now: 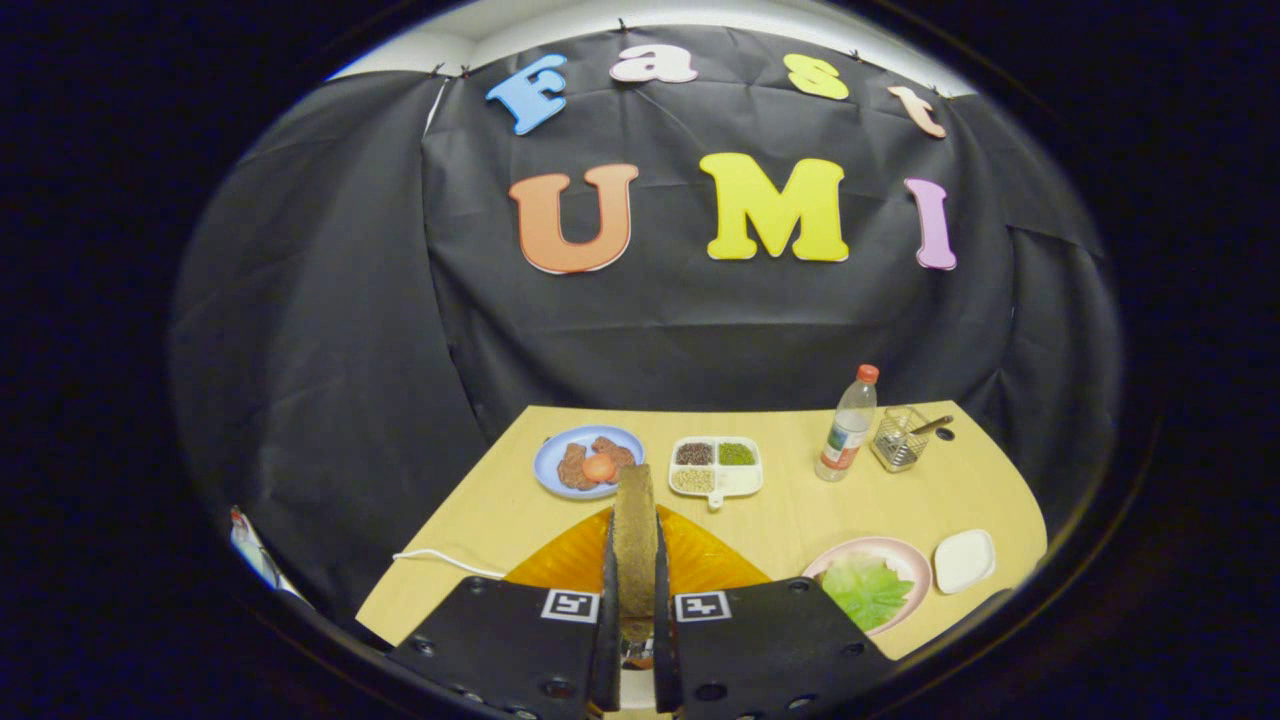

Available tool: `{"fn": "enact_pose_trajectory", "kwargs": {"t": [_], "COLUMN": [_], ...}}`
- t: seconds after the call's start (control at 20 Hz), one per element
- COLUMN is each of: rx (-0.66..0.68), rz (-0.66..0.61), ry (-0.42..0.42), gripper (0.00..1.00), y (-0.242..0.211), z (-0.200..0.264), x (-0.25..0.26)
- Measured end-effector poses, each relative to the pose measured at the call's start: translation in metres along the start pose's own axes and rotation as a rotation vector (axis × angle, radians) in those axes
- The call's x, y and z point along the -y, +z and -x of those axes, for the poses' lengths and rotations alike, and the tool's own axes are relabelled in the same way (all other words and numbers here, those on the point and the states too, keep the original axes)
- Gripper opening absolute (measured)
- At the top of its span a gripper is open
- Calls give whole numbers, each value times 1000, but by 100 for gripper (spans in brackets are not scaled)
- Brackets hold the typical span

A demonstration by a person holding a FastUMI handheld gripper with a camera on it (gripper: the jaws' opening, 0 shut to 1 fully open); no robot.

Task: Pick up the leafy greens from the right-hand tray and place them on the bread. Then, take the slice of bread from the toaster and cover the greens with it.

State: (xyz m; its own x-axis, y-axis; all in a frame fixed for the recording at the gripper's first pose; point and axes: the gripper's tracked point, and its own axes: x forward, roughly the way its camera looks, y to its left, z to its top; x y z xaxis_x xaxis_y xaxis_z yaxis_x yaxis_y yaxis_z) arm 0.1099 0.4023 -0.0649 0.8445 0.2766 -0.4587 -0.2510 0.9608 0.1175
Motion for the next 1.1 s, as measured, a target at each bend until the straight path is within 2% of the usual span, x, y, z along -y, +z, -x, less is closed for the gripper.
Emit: {"fn": "enact_pose_trajectory", "kwargs": {"t": [0.2, 0.5, 0.7, 1.1], "rx": [49, 52, 24, -53], "rz": [-13, -51, -72, -98], "ry": [-9, -29, -29, -30], "gripper": [13, 13, 13, 13], "y": [19, 21, 1, -67], "z": [17, 26, 20, -13], "x": [25, 76, 107, 176]}}
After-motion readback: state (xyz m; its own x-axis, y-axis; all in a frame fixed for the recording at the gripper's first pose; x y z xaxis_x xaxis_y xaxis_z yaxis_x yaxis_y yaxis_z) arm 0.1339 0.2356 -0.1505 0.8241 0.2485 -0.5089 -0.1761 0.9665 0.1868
